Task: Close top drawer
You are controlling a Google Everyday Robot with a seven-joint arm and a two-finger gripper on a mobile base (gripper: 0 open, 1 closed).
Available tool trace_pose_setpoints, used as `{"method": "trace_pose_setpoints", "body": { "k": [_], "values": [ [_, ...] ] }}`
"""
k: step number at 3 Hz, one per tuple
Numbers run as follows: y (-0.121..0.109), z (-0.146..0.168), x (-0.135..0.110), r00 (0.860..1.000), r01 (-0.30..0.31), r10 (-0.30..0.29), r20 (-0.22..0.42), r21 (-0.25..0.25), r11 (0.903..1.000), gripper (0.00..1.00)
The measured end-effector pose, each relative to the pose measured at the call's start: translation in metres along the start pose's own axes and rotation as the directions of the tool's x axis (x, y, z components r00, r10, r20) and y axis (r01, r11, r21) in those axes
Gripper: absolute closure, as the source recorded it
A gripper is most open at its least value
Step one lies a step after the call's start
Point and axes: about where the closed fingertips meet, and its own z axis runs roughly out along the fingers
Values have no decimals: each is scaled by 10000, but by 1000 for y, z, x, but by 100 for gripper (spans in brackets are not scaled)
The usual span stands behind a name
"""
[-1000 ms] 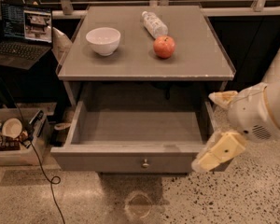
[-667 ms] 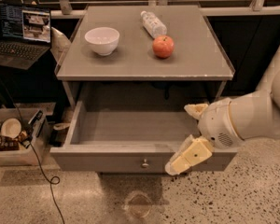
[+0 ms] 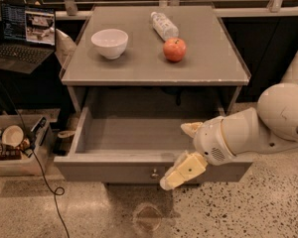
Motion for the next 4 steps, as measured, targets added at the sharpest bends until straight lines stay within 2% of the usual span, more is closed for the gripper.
{"method": "trace_pose_setpoints", "body": {
  "k": [1, 2, 3, 4],
  "values": [
    [3, 3, 0, 10000, 3, -2, -79, 66, 10000, 0],
    [8, 15, 16, 9981, -604, 606, -112, 203, 9980, 0],
    [15, 34, 48, 9881, -1532, 1536, -95, 297, 9877, 0],
    [15, 35, 51, 9875, -1564, 1569, -123, 328, 9871, 19]
  ]
}}
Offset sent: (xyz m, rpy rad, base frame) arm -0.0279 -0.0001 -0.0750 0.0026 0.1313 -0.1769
